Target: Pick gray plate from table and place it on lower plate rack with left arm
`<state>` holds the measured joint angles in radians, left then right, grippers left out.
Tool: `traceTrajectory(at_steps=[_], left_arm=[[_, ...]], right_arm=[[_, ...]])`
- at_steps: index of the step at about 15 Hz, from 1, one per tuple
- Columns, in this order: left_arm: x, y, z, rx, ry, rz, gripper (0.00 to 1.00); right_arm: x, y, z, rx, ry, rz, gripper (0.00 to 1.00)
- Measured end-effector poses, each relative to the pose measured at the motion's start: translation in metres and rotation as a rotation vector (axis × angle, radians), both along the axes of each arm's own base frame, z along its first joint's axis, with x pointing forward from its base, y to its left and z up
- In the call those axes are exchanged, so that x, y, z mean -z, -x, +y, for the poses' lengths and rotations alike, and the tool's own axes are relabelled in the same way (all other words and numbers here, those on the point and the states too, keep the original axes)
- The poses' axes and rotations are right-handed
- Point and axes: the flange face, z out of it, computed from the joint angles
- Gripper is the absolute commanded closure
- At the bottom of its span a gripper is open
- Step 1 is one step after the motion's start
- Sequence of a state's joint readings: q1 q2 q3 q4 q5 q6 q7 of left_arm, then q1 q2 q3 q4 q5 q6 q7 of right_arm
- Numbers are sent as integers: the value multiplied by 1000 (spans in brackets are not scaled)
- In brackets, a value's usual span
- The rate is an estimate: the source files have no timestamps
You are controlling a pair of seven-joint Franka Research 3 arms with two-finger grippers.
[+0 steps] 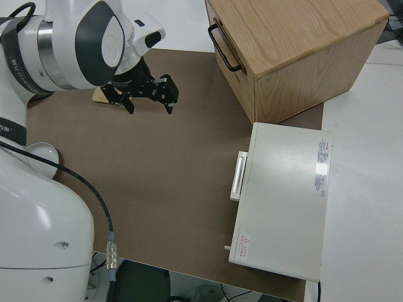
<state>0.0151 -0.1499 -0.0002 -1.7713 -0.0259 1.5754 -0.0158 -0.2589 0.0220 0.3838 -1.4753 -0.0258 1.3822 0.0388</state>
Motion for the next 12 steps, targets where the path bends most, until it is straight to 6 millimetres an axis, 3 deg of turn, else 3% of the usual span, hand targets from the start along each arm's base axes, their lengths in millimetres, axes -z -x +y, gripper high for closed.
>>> traceTrajectory(at_steps=[6, 12], left_arm=[[9, 10, 0, 0, 2, 89, 7], [37, 28, 0, -1, 2, 102, 7]], right_arm=[[0, 0, 0, 0, 0, 0, 17], [0, 0, 0, 0, 0, 0, 17]])
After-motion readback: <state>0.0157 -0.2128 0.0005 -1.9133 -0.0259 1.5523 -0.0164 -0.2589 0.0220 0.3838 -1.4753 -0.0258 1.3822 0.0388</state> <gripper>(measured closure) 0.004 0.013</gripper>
